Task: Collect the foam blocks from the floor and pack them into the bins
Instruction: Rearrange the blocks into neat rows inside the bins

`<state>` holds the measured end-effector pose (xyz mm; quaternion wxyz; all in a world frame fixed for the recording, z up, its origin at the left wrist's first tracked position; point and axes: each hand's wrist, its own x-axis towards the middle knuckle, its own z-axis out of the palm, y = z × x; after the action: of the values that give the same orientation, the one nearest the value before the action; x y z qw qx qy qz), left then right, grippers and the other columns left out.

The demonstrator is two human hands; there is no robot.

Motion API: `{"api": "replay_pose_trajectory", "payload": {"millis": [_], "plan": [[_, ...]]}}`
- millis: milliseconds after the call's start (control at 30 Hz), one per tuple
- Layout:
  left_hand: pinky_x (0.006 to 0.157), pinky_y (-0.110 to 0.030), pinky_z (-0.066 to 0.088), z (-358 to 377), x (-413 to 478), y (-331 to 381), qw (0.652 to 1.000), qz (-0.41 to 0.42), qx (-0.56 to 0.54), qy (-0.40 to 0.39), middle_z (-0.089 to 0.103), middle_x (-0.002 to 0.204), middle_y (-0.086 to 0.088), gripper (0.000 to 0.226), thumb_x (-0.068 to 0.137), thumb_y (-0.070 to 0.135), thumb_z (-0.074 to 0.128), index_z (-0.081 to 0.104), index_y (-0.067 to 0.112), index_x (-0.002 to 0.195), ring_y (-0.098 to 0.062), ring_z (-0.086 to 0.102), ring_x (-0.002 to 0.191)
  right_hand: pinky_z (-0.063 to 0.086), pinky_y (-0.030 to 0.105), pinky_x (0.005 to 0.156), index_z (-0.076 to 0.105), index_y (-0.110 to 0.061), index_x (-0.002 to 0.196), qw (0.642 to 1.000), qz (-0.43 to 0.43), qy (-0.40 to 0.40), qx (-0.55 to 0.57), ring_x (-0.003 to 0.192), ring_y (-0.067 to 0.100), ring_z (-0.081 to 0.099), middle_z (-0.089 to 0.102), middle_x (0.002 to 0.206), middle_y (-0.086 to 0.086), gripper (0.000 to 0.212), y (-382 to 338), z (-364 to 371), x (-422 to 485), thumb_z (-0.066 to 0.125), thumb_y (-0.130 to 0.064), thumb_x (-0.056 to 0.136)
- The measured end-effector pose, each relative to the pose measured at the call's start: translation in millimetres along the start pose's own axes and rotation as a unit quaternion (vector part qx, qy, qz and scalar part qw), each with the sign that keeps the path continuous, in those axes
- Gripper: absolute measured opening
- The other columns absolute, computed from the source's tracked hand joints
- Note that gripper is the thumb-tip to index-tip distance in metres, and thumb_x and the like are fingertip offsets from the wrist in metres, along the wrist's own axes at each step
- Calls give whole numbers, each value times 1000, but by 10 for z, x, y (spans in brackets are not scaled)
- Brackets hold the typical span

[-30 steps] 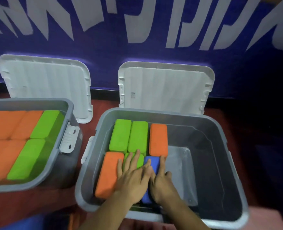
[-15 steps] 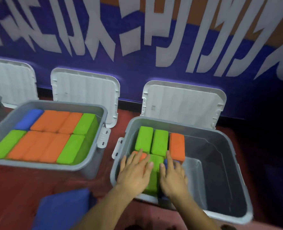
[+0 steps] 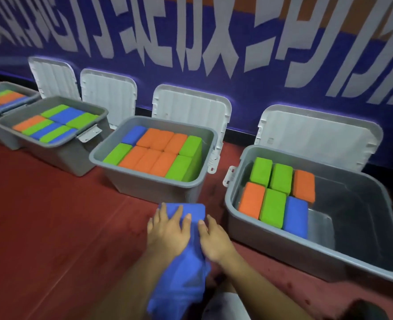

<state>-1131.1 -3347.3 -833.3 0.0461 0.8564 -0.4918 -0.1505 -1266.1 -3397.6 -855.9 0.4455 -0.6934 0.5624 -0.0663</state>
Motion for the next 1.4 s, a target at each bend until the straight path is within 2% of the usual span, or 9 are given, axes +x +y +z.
{"api": "replay_pose_trajectory", "payload": {"millis": [167, 300, 500, 600, 733, 900, 1033, 1167, 1400], "plan": [[117, -50, 25, 182, -215, -373, 985, -112, -113, -70, 24, 159, -26, 67, 99, 67, 28, 12, 44, 160, -41, 32, 145, 37, 37, 114, 46, -14, 146, 987, 61, -20, 146, 134, 25, 52, 55, 148, 6, 52, 26, 290, -108, 36, -46, 106], [113, -43, 33, 68, -188, -272, 970, -98, -220, -20, 38, 145, -21, 72, 98, 65, 38, 13, 40, 160, -42, 42, 135, 45, 43, 109, 58, -23, 127, 966, 48, 21, 255, 116, 18, 61, 65, 128, 1, 33, -82, 113, -122, 39, -41, 107], [114, -52, 33, -487, 167, 526, 953, 37, -295, 51, 38, 151, -12, 73, 88, 74, 35, 21, 41, 151, -36, 41, 138, 49, 49, 102, 47, -41, 112, 911, -7, 137, 389, 106, 21, 64, 63, 118, 0, 68, -187, -940, -88, 45, -93, 68], [119, -48, 26, -767, 308, 1217, 935, 131, -326, 56, 34, 157, -3, 83, 80, 82, 29, 24, 39, 150, -28, 33, 145, 52, 59, 99, 41, -45, 133, 888, -23, 169, 428, 115, 25, 68, 66, 129, -7, 83, -195, -1616, -253, 51, -95, 67], [118, -46, 26, -924, 378, 2192, 897, 203, -392, 6, 34, 156, 3, 97, 66, 92, 27, 29, 36, 145, -22, 33, 144, 62, 49, 75, 54, -37, 130, 866, -29, 191, 461, 105, 25, 73, 72, 122, -3, 75, 135, -2444, -397, 45, -91, 79], [106, -44, 37, -820, 348, 3303, 860, 216, -452, -95, 40, 146, 0, 80, 76, 92, 36, 27, 33, 129, -28, 47, 126, 54, 57, 96, 66, -27, 130, 861, 9, 202, 466, 110, 32, 71, 75, 118, 6, 103, 562, -3246, -448, 53, -100, 58], [90, -39, 39, -650, 454, 3957, 849, 220, -451, -166, 43, 141, -2, 66, 86, 84, 34, 23, 31, 124, -29, 54, 114, 55, 42, 77, 59, -28, 128, 882, 14, 250, 399, 103, 28, 70, 70, 121, 1, 44, 924, -3757, -422, 59, -56, 94], [101, -47, 43, -257, 679, 4386, 866, 234, -406, -178, 49, 142, 0, 76, 68, 93, 21, 16, 44, 126, -30, 58, 112, 55, 43, 91, 63, -56, 116, 907, 22, 231, 350, 109, 19, 69, 68, 127, -4, 38, 1273, -4025, -118, 60, -34, 85], [94, -33, 41, 500, 1047, 4809, 850, 289, -386, -211, 52, 145, -4, 46, 104, 56, 32, 27, 31, 142, -23, 57, 119, 50, 35, 103, 39, -24, 149, 905, 34, 348, 244, 116, 10, 62, 59, 134, -7, 59, 1892, -3971, 417, 61, -43, 98]]}}
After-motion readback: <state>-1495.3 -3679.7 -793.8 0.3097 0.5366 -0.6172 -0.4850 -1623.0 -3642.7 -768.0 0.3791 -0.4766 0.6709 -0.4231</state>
